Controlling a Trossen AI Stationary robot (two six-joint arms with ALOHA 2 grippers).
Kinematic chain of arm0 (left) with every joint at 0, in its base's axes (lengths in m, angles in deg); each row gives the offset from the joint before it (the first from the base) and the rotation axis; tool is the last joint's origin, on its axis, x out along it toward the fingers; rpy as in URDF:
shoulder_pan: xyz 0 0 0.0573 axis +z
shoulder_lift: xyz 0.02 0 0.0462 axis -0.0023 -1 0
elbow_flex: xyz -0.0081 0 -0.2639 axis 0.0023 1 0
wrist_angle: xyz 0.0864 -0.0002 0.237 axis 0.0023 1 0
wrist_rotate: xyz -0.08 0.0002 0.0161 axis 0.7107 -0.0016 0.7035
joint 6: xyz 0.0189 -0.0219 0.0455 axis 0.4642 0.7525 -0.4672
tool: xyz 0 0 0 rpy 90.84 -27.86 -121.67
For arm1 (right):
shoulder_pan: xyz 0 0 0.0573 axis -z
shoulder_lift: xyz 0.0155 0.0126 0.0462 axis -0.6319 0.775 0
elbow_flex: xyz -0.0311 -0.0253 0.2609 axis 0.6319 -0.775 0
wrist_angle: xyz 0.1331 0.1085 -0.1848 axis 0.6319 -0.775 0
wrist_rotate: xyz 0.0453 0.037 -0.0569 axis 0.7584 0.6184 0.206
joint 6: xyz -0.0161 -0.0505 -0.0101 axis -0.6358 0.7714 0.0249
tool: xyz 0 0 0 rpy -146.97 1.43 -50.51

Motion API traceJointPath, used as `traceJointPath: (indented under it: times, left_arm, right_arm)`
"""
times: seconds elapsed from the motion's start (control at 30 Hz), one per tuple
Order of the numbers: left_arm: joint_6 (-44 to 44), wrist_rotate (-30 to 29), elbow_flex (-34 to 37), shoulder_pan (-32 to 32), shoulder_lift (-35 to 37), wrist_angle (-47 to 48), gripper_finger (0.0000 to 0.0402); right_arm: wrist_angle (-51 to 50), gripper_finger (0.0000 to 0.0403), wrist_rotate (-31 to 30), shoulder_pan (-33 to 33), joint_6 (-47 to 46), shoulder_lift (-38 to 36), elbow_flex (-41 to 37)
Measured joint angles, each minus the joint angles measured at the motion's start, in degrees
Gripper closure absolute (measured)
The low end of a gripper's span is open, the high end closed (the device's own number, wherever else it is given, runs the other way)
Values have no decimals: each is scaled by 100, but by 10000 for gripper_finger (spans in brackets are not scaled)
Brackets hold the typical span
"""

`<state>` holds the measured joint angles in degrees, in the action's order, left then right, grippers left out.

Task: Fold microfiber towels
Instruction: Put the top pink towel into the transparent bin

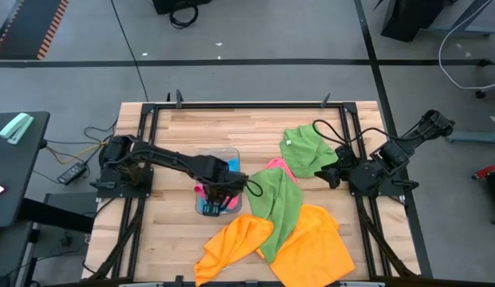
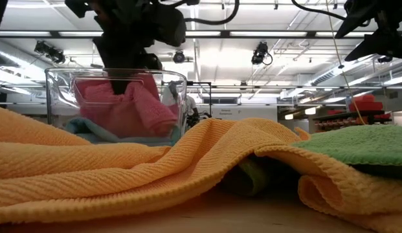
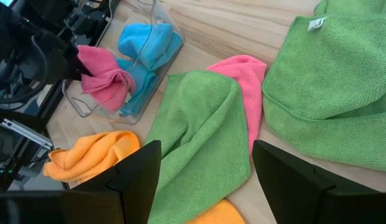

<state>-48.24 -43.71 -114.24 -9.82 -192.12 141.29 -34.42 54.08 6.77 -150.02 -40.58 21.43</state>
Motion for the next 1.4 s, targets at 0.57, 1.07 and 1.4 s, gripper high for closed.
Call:
traceJointPath:
  times: [0.57,1.07,1.4]
  left_arm:
    - [1132,216,-2,-102,120,-475,157]
    - [3707,505,-2,480,118,-1167,184]
    - [4561,215,-724,34,-306,-589,218]
  right_arm:
    - [-4,141,-2,4,22,0,0]
    - [-3,141,-2,4,-71,0,0]
    - [-18,141,-2,4,96,2,-2]
